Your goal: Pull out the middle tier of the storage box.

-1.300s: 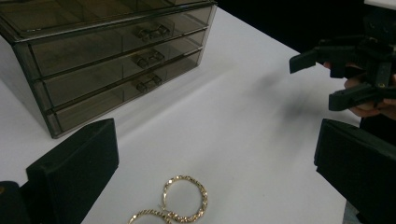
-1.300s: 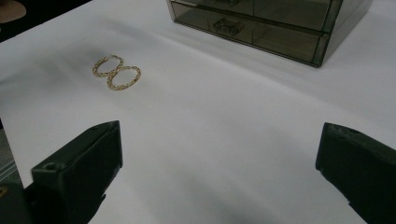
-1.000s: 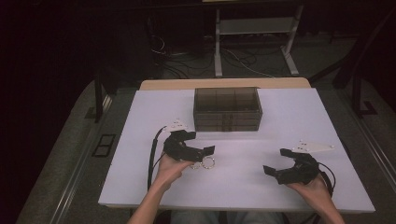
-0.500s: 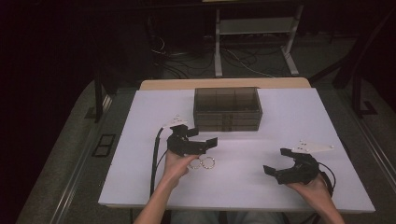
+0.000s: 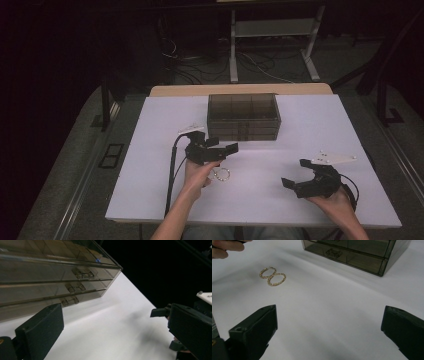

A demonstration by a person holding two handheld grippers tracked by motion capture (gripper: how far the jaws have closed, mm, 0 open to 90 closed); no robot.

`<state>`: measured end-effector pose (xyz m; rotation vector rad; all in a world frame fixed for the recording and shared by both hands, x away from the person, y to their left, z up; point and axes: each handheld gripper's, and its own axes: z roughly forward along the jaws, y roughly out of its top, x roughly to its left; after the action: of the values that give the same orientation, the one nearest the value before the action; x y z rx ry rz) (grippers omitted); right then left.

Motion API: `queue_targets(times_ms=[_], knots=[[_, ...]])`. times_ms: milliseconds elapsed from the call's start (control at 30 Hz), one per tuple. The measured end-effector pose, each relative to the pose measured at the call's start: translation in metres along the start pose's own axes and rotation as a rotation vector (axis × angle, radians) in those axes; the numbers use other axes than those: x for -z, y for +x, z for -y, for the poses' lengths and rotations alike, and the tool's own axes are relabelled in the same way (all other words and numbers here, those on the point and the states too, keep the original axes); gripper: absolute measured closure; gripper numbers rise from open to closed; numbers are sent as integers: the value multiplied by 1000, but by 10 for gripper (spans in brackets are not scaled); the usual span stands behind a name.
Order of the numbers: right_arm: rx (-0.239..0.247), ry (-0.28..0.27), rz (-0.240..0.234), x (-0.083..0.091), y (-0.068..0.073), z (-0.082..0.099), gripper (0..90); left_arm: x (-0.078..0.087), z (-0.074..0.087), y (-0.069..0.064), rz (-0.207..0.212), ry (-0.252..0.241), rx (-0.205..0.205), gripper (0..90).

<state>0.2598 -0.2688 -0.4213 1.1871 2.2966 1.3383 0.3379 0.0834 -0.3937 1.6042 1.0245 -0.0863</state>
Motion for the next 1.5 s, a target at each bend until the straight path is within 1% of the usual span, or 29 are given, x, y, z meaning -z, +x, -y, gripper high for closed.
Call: queue_targets(times_ms=[33,67,100,133,167,200,233,267,300,333,367,400,433,533,567,600,667,733,800,867,900,933,967,1067,1133,1333,1367,1433,1500], knots=[[0,1,2,0,0,0,0,-3,1,1,3,-6,26,0],[-1,0,1,0,1,0,0,-4,1,1,4,-10,40,0],[-1,0,1,0,1,0,0,-4,1,1,4,-10,40,0],[3,0,1,0,1,0,0,-6,2,2,8,-17,63,0],[3,0,1,0,1,0,0,-6,2,2,8,-17,63,0],[5,2,0,0,1,0,0,-8,2,3,5,-24,80,0],[5,2,0,0,1,0,0,-8,2,3,5,-24,80,0],[5,4,-1,0,1,0,0,-9,3,4,7,-27,95,0],[5,4,-1,0,1,0,0,-9,3,4,7,-27,95,0],[5,4,-1,0,1,0,0,-11,3,5,19,-33,122,0],[5,4,-1,0,1,0,0,-11,3,5,19,-33,122,0],[7,4,-1,0,1,0,0,-13,3,6,28,-43,152,0],[7,4,-1,0,1,0,0,-13,3,6,28,-43,152,0],[6,6,-1,-1,1,0,0,-16,3,8,40,-56,198,0],[9,5,0,-1,1,0,0,-17,4,9,40,-66,221,0],[9,5,0,-1,1,0,0,-17,4,9,40,-66,221,0],[12,6,0,-1,1,0,0,-20,4,11,39,-83,252,0],[13,6,0,-1,2,0,0,-21,4,12,39,-88,261,0],[13,6,0,-1,2,0,0,-23,4,14,32,-101,291,0],[14,8,-1,-1,2,0,0,-26,5,16,30,-109,306,0],[14,8,-1,-1,2,0,0,-26,5,16,30,-109,306,0],[18,8,-2,-1,2,0,0,-28,5,18,29,-119,327,0],[18,8,-2,-1,2,0,0,-28,5,18,29,-119,327,0],[19,12,-4,-2,2,0,0,-32,6,20,25,-140,361,1],[18,13,-4,-2,2,0,0,-33,6,21,26,-143,366,7],[21,17,-5,-2,2,0,0,-41,10,25,25,-153,403,20],[21,17,-6,-3,2,0,0,-41,10,25,25,-153,403,22],[23,19,-7,-3,3,0,0,-45,12,26,27,-162,424,30],[23,21,-7,-3,3,0,0,-46,13,27,27,-161,428,39]])
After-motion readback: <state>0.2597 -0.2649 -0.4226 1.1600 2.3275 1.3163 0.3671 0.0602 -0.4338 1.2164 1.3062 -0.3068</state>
